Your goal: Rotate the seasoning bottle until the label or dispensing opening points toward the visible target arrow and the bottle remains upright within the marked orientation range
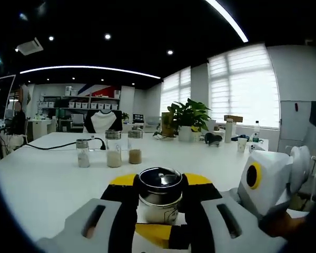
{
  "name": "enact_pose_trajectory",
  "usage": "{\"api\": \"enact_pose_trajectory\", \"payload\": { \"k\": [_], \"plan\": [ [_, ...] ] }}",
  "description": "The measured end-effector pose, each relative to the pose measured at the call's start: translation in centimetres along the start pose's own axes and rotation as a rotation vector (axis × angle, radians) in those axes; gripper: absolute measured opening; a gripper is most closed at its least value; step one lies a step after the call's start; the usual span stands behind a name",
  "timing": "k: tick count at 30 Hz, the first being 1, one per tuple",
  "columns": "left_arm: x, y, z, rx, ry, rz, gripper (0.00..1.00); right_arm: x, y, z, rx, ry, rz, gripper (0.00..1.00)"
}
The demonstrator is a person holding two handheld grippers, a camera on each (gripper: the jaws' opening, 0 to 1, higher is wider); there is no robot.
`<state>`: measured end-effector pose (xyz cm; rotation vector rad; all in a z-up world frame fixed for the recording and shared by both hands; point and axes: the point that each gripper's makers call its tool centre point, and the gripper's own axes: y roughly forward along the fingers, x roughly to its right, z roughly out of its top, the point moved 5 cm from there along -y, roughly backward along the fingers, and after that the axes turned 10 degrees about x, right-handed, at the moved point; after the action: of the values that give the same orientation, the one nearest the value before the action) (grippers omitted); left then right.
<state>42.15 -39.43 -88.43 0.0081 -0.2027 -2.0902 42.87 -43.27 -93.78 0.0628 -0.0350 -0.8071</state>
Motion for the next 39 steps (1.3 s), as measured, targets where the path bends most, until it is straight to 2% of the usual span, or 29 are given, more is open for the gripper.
{"api": "enact_pose_trajectory", "payload": {
  "k": [5, 7, 14, 18, 20, 24, 26, 28, 31, 39],
  "plan": [
    [-0.3, -0.1, 0.1, 0.000, 0.016, -0.025, 0.34, -0.3, 0.1, 0.4, 0.015, -0.001, 0.023, 0.33],
    [-0.7, -0.2, 0.4, 0.004, 0.055, -0.029, 0.34, -0.4, 0.2, 0.3, 0.007, 0.002, 0.034, 0.33],
    [-2.0, -0.3, 1.6, 0.040, 0.091, -0.050, 0.34, -0.4, 0.0, 0.2, 0.003, 0.008, 0.034, 0.35],
    [-3.1, -0.3, 2.0, 0.052, 0.109, -0.067, 0.34, -0.3, -0.1, 0.4, 0.006, 0.007, 0.032, 0.35],
    [-3.5, -0.3, 2.0, 0.039, 0.153, -0.072, 0.34, -0.2, -0.1, 0.4, 0.004, 0.007, 0.031, 0.35],
    [-4.8, 0.0, 2.2, 0.040, 0.166, -0.073, 0.34, -0.1, -0.1, 0.2, -0.006, 0.016, 0.030, 0.35],
    [-6.0, 0.1, 2.4, 0.040, 0.177, -0.063, 0.34, -0.1, -0.2, 0.2, -0.004, 0.020, 0.029, 0.35],
    [-6.8, 0.3, 2.6, 0.048, 0.158, -0.061, 0.34, -0.1, -0.3, 0.2, -0.009, 0.018, 0.034, 0.35],
    [-8.1, 0.4, 2.7, 0.068, 0.102, -0.055, 0.34, 0.0, -0.3, 0.2, -0.015, 0.026, 0.041, 0.39],
    [-11.5, 0.0, 2.6, 0.067, 0.097, 0.000, 0.34, 0.5, -0.5, 0.0, -0.047, 0.035, 0.045, 0.63]
  ]
}}
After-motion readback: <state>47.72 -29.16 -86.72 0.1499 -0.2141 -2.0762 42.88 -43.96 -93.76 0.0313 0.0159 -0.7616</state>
